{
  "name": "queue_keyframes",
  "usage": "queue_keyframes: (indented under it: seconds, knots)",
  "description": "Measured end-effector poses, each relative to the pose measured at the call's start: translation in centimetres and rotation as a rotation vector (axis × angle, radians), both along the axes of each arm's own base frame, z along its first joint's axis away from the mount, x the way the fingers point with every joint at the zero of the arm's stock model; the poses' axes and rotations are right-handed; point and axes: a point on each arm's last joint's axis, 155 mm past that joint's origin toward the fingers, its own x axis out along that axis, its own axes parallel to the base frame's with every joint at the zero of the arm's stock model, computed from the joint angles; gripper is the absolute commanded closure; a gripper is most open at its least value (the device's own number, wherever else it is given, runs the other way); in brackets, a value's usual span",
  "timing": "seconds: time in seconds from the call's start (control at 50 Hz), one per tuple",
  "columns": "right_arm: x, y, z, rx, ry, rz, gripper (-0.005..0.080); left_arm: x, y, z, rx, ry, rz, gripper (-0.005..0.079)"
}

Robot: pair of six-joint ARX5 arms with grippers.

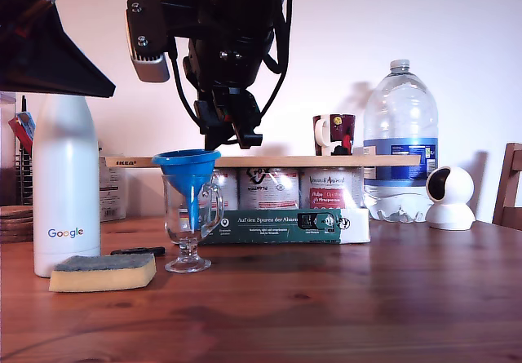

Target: Pick up the blue funnel and place it on the glass cup

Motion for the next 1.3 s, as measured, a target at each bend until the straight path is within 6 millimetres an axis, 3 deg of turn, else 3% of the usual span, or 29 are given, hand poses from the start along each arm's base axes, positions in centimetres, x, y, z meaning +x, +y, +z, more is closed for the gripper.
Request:
queue_keyframes:
  seconds: [0.34,0.56,0.62,0.7,0.78,1.04,1.22,1.3]
  knots:
    - [-1.3,0.7,0.6,0.048,0.018,-0.027,0.054,0.0,0.0,0.0,0.012,-0.011,-0.004,0.0766]
    - [-2.6,-1.1,3.9,0.11,0.029,-0.09,0.0547,0.0,0.0,0.0,0.015,-0.013,-0.006,0.0766]
    - [-3.1,-1.7,4.9,0.152,0.044,-0.124,0.0612,0.0,0.0,0.0,0.014,-0.013,-0.005,0.0766]
    - [-3.9,-2.8,5.6,0.196,0.081,-0.173,0.0772,0.0,0.0,0.0,0.015,-0.013,-0.006,0.0766]
    - [-4.6,-3.5,6.2,0.222,0.107,-0.198,0.0758,0.0,0.0,0.0,0.014,-0.013,-0.005,0.0766]
    - [-5.2,-3.5,8.5,0.552,0.215,-0.39,0.0757,0.0,0.0,0.1,0.012,-0.017,-0.005,0.0766]
    - [-6.2,-2.4,7.6,0.824,0.474,-0.554,0.0757,0.1,0.0,0.3,0.01,-0.023,-0.005,0.0766]
    - [-5.5,-2.9,7.6,0.87,0.507,-0.59,0.0757,0.1,0.0,0.3,0.009,-0.026,-0.005,0.0766]
